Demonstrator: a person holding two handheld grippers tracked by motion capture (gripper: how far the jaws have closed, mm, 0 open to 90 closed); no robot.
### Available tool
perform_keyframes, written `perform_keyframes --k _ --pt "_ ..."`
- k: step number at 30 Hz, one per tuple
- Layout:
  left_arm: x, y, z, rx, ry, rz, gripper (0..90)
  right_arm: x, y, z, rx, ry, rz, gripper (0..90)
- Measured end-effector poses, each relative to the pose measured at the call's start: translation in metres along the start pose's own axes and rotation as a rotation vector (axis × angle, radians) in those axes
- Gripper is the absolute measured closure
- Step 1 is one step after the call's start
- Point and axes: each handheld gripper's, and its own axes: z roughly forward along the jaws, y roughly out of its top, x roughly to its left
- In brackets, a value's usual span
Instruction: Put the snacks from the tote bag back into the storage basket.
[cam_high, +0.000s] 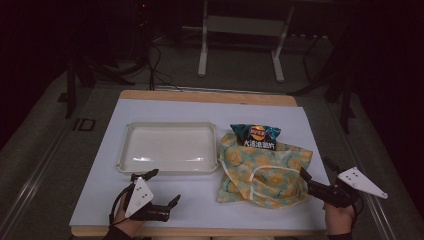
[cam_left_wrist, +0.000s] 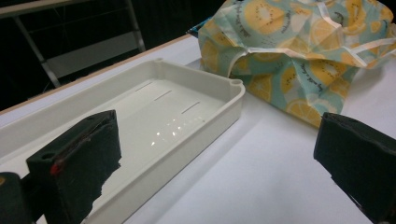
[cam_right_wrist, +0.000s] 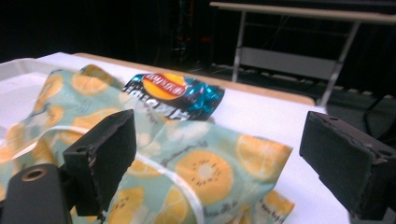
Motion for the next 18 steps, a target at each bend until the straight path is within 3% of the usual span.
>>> perform_keyframes --k 6,7,10,13,18 --pt "-0.002 -0.001 -0.005 0.014 -0.019 0.008 1.1 -0.003 -0.002 -0.005 -0.005 -0.013 0.045 10.7" --pt "-0.002 -0.002 -0.006 0.017 -0.021 0.009 1.1 -0.005 -0.002 -0.008 -0.01 0.013 0.049 10.7" --pt "-0.001 -0.004 -0.008 0.025 -0.019 0.007 1.1 -0.006 -0.002 -0.01 -0.003 0.015 0.057 10.7" --pt "-0.001 -0.004 -0.007 0.023 -0.023 -0.011 1.1 -0.006 -0.002 -0.01 0.03 0.029 0.048 10.7" --pt "0.001 -0.002 -0.008 0.002 -0.023 -0.046 1.1 -0.003 0.006 -0.012 0.03 0.035 0.021 10.7"
